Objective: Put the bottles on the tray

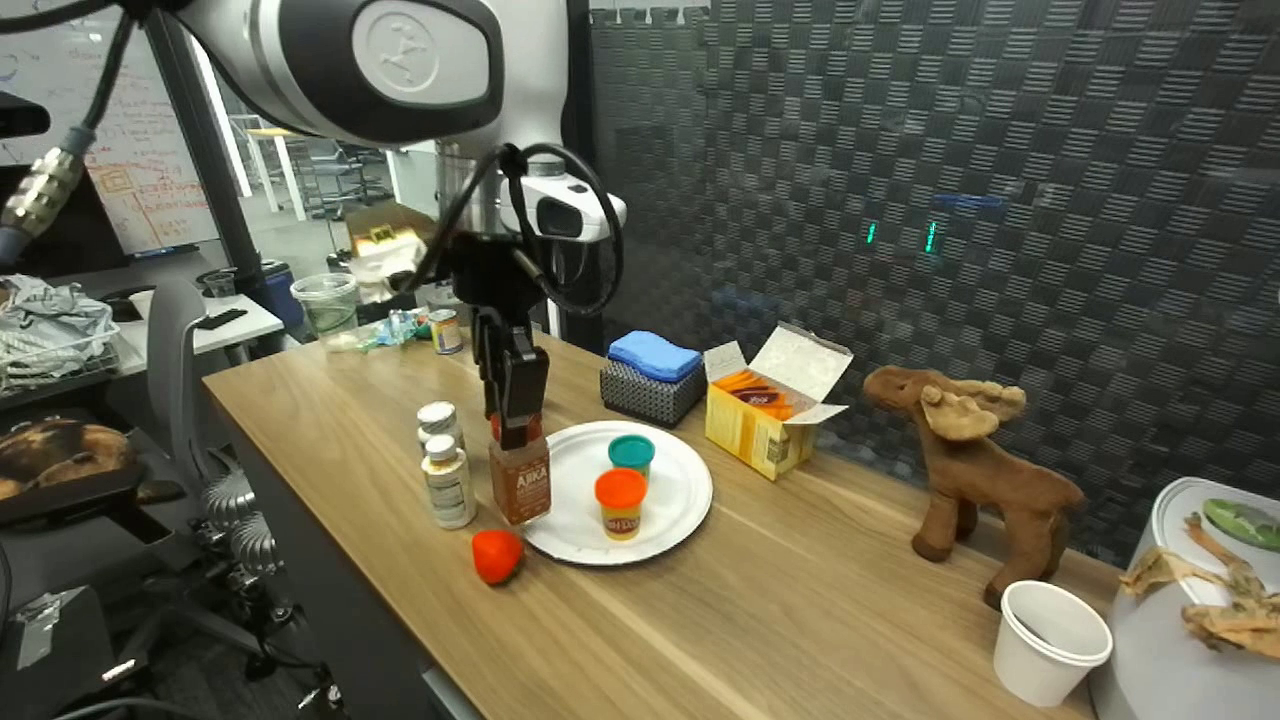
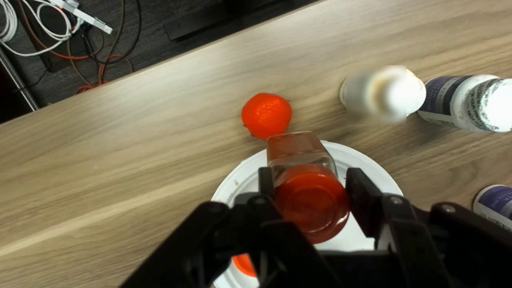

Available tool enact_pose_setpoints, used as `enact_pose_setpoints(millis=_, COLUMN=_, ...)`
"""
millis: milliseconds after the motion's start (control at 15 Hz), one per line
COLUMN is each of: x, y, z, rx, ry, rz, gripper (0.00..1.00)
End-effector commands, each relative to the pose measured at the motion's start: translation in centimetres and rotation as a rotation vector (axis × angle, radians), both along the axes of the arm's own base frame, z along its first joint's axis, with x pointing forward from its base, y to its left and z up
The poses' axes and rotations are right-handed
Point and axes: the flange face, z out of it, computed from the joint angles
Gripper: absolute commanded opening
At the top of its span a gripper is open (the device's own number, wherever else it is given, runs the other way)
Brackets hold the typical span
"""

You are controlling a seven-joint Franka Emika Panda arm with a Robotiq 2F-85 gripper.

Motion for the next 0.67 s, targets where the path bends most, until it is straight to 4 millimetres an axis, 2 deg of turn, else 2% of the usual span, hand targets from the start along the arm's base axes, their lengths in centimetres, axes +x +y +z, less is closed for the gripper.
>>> enact_pose_setpoints(millis=0, x=2.1, y=0.0, z=-0.5, rx=0.015, ry=-0.061, rz=0.006, gripper=0.23)
enact_pose_setpoints(millis=600, x=3.7, y=-0.7, z=-3.1, rx=-0.019, ry=-0.085, rz=0.003, gripper=0.23)
